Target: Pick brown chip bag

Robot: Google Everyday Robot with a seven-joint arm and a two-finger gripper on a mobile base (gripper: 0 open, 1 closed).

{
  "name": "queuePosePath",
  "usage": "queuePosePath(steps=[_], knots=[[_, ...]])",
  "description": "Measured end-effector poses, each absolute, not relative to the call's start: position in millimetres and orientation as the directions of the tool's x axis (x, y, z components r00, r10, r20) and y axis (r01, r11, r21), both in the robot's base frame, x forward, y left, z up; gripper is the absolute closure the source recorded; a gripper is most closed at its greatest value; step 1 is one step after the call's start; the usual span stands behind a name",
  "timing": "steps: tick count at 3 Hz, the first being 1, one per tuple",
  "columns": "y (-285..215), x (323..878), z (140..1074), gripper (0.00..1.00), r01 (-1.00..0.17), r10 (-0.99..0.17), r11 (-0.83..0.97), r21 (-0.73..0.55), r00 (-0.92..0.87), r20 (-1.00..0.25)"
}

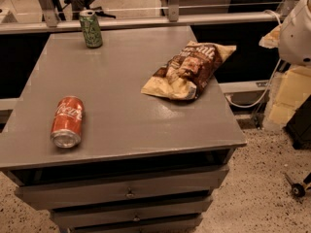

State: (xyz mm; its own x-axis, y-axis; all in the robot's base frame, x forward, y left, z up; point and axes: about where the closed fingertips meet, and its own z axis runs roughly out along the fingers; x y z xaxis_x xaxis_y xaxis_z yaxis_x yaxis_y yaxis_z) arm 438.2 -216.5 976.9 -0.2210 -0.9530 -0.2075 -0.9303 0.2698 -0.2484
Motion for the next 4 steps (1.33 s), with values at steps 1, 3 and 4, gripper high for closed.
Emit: queuePosePath(steps=[1, 3, 4], knots=[[-216.1, 439.4, 976.4, 0.00, -0.931, -0.953, 0.266, -0.250, -0.217, -0.210], [-190.2, 497.8, 947.8, 0.00, -0.950, -0.941, 0.086, -0.301, 0.021, -0.337], [-167.7, 533.8, 933.2, 0.00, -0.930, -0.909, 0.011, -0.367, 0.144, -0.391]])
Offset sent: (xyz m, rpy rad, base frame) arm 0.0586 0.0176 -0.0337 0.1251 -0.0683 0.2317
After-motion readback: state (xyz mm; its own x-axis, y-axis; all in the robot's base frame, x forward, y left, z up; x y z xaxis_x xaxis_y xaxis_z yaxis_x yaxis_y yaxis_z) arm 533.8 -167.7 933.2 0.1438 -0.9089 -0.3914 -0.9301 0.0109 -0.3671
